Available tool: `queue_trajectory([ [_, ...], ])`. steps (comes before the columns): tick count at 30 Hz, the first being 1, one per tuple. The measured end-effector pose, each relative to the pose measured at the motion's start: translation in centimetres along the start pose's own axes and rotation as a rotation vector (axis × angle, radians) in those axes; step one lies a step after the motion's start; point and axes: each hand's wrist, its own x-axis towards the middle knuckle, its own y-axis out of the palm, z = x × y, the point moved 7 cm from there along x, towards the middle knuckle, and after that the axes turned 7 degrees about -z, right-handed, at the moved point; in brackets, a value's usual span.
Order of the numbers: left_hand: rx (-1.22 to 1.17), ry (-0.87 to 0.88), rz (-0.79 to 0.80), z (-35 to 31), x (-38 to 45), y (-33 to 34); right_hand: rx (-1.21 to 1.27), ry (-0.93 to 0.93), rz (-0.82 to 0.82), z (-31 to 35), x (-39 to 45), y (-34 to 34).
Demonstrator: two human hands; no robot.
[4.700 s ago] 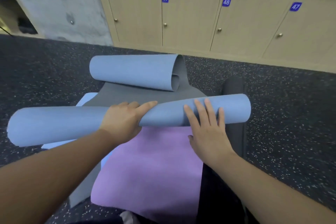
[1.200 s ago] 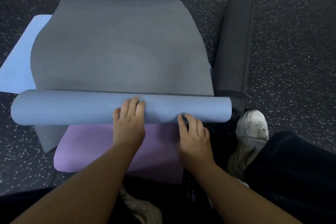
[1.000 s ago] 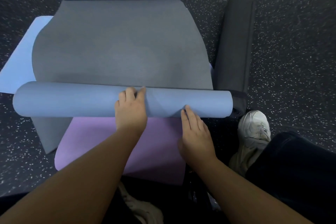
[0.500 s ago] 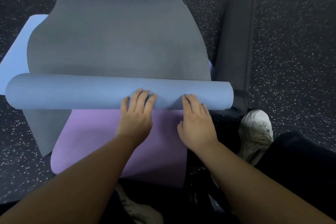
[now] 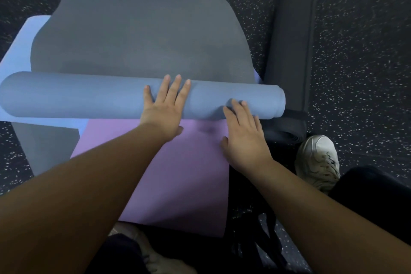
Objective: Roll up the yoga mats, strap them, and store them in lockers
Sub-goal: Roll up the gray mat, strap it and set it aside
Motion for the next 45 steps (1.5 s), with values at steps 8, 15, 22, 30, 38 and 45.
queue_trajectory([
  [8,0.137,-0.050,0.044,1.6,3.6,-1.3,-0.007,-0.013,0.003,0.0,0.2,-0.1],
  [15,0.112,0.060,-0.063,2.8,2.3,-2.9,-0.001,-0.031,-0.006,0.4,0.4,-0.7],
  [22,0.046,0.090,-0.005,4.1,-0.5,-3.6,-0.028,-0.114,-0.248,2.7,-1.7,-0.8],
  [30,-0.003,0.125,-0.009,3.4,-7.9,-1.3,-0.213,-0.188,-0.265,4.4,-5.4,1.6],
  [38,-0.028,0.075,0.061,1.1,-11.5,0.9,-0.108,-0.243,-0.089,2.4,-7.0,3.6],
  [45,-0.083,0.155,0.207,-1.3,-12.6,2.6,-0.085,-0.207,-0.003,-0.3,-8.8,5.2],
])
